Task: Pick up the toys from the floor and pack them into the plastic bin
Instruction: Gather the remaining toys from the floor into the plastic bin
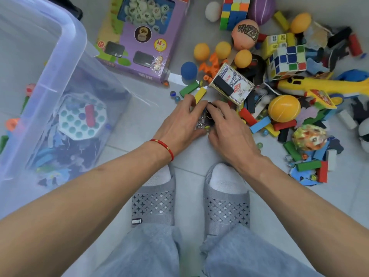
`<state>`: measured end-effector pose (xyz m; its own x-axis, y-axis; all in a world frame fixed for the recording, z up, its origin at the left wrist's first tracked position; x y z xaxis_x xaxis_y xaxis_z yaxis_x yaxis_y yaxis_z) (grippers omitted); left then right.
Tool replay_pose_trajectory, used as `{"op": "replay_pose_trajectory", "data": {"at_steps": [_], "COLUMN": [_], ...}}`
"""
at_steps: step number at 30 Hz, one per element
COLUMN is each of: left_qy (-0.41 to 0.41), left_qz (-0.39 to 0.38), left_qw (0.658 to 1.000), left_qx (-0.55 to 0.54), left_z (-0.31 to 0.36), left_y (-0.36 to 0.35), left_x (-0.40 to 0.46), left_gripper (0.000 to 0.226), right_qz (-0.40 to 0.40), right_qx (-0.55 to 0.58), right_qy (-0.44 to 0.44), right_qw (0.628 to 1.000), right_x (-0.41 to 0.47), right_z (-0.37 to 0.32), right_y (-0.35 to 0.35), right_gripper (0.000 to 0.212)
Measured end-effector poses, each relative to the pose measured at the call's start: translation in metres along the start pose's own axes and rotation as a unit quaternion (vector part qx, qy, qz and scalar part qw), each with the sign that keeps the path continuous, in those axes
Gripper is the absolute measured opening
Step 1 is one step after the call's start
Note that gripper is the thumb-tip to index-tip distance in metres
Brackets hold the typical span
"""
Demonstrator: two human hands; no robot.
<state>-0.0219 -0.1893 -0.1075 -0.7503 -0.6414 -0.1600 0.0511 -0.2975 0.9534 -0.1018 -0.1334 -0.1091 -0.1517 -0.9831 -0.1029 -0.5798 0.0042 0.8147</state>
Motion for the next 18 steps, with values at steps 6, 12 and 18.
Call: {"op": "replay_pose_trajectory", "data": {"at_steps": [6,12,18], "left_qy": [-0.005,0.031,0.051], "left_qz": [0.013,0.055,0.056], "left_qw": [1.000,0.998,0.997], "left_qx": [-0.001,-0.013,-0.002], "left_z": [0.000,-0.014,-0.022], "left_y": [0.000,0.006,0.009], "left_x": [-0.004,-0.012,-0.013], "left_gripper": [0.044,0.026,0.018], "right_qz": [0.013,0.012,-0.018], "right_qx": [-0.037,-0.087,-0.049], "right_qy": [0.019,0.009,0.014], "right_qw": [0.999,0.996,0.999], "right_x": [-0.007,0.002,0.005], "right_z": [0.005,0.002,0.004], "right_y": [0.006,0.007,0.006], "right_gripper": [0.041,0.033,0.029]}}
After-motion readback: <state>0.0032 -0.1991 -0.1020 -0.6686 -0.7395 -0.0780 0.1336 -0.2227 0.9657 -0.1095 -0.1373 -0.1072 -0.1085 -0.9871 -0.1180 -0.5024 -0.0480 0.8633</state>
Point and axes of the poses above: each hand's wrist, its own x-axis towards the middle knuckle, its own y-axis out of the back of the hand, z = x × y, the point moved 10 cm from there along x, towards the middle knuckle, and after that the axes turned 14 degrees about x, right-handed, at the moved point
